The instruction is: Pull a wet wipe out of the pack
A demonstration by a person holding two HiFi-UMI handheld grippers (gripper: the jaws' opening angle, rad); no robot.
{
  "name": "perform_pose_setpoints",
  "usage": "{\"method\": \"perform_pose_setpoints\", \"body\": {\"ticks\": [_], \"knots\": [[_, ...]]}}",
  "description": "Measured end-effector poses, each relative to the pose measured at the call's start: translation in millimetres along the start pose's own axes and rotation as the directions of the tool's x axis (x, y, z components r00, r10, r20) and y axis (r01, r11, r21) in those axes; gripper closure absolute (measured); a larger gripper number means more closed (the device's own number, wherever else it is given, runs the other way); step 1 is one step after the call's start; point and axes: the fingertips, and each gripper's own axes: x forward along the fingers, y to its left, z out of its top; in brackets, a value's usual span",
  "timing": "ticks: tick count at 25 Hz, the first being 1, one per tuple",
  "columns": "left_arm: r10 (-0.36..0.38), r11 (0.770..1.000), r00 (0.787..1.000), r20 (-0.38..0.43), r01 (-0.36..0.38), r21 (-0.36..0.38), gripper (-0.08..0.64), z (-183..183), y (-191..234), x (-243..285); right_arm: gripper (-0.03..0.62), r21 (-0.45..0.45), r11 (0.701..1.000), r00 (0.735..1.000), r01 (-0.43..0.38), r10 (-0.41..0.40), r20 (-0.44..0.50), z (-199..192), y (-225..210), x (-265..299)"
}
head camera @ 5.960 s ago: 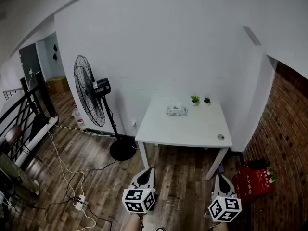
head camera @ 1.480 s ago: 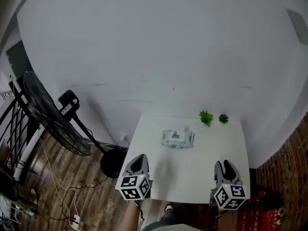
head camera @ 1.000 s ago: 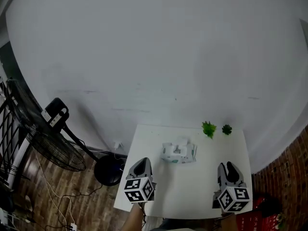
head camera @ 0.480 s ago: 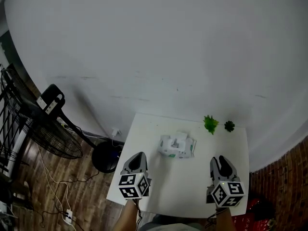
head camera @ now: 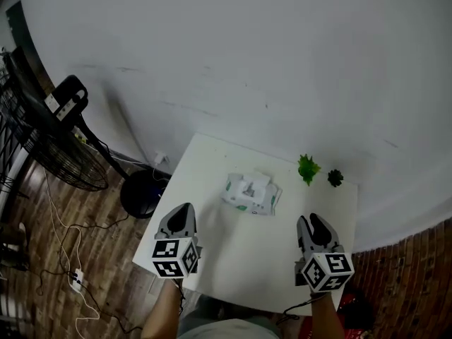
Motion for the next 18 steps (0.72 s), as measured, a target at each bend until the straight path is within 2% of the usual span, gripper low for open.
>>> {"method": "perform_pose_setpoints", "body": {"ticks": [7,11,18], "knots": [[0.062,0.998,0.997,-0.034,-0.063,-0.018,0.558,-26,9,-13,0.468,-0.131,0.978,0.981,-0.161,0.144,-0.129,-13,7,30],[0.099,0.994,0.994,-0.045,-0.1,-0.033,0.558,-37,15,-18,0.469,-0.189,0.945,0.952,-0.268,0.229,-0.204,-21,16,52],[0.122,0.991,0.99,-0.07,-0.125,-0.049,0.558,-57,22,-29,0.469,-0.257,0.879,0.896,-0.401,0.318,-0.311,-37,38,89]]}}
